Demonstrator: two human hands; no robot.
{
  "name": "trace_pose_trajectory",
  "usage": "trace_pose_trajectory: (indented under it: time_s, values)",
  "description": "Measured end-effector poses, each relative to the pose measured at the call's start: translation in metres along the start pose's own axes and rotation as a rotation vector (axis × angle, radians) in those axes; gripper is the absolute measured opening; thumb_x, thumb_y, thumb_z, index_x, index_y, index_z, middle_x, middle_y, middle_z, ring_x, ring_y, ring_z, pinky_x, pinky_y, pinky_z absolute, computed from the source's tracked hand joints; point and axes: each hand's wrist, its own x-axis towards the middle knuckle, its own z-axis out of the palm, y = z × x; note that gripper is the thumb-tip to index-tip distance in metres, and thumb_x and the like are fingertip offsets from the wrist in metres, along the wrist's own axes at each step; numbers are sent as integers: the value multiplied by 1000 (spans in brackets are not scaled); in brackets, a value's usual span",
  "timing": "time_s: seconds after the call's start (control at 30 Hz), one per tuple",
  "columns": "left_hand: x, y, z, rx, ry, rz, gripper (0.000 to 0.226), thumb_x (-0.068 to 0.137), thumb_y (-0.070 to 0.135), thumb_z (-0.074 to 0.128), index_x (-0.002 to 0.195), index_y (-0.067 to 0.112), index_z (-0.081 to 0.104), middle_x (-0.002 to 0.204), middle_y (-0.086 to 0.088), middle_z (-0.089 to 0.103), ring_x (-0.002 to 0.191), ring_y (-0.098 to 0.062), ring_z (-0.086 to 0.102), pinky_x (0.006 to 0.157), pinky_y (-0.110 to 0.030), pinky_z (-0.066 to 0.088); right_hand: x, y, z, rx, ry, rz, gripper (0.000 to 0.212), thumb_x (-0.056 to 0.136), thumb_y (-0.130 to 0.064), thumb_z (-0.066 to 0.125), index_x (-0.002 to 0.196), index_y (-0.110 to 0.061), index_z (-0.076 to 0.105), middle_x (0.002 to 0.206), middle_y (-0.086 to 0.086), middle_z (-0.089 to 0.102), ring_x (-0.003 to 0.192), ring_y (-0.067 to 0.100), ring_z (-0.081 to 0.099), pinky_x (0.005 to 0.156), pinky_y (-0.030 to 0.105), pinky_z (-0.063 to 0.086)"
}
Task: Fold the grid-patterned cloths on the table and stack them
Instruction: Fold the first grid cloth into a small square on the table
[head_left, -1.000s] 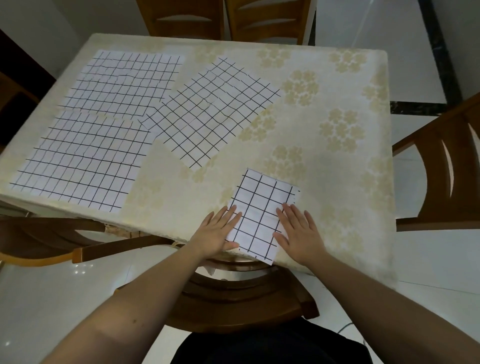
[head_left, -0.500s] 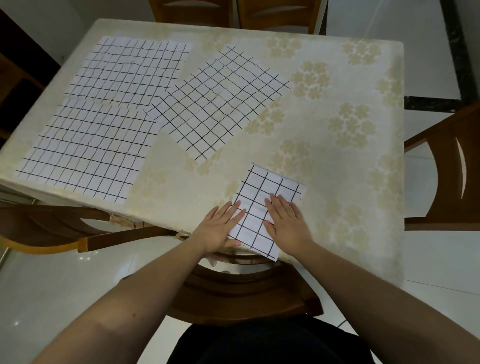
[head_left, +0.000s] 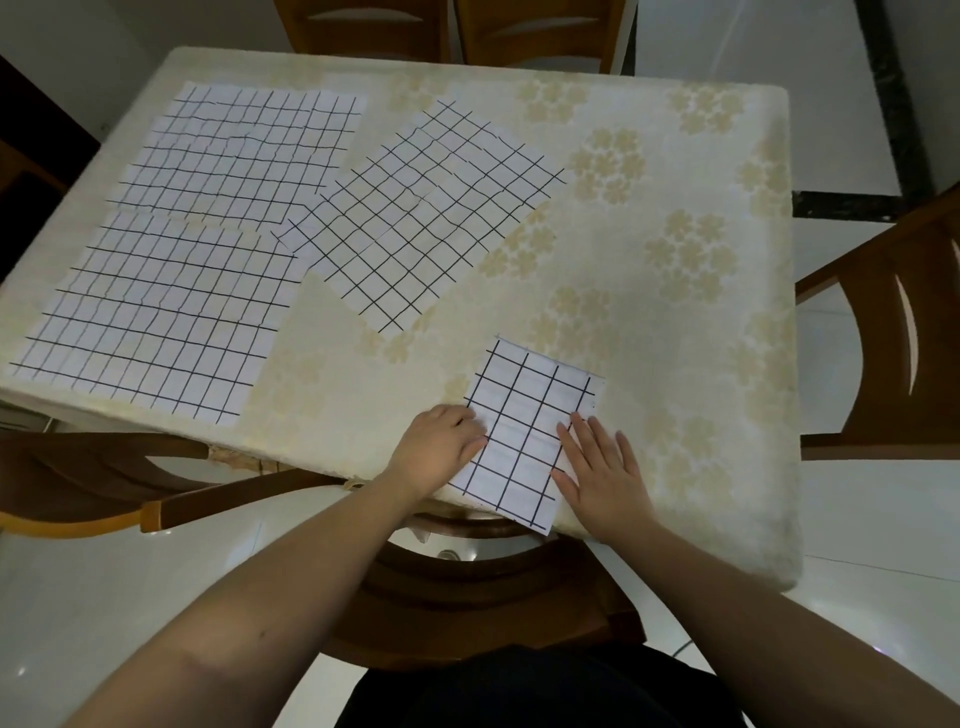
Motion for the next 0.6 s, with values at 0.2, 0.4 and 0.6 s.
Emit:
trace_pose_trajectory:
  time_s: [0.2, 0.4, 0.6]
  values:
    - [35, 7, -10, -293, -33, -508, 36, 95, 23, 58, 128, 12, 56, 123, -10, 57, 103, -27, 59, 88, -34, 47, -5, 2, -2, 2, -46, 32, 63, 102, -53, 15, 156, -21, 19, 163, 4, 13, 150, 23, 10, 119, 46, 7]
    - [69, 4, -27, -315, -285, -743, 32, 92, 19, 62, 120, 4, 62, 122, -14, 64, 112, -30, 60, 82, -28, 44, -2, 3, -4, 73, -52, 40, 68, 97, -55, -9, 156, -28, 9, 164, -3, 3, 150, 18, -3, 117, 39, -10]
    - [66, -3, -42, -437, -293, -701, 29, 89, 19, 69, 114, 5, 64, 108, -11, 63, 94, -25, 59, 78, -28, 44, 1, -1, -13, 186, -48, 72, 67, 95, -51, 0, 156, -28, 14, 165, -5, 3, 151, 15, -2, 122, 44, -1]
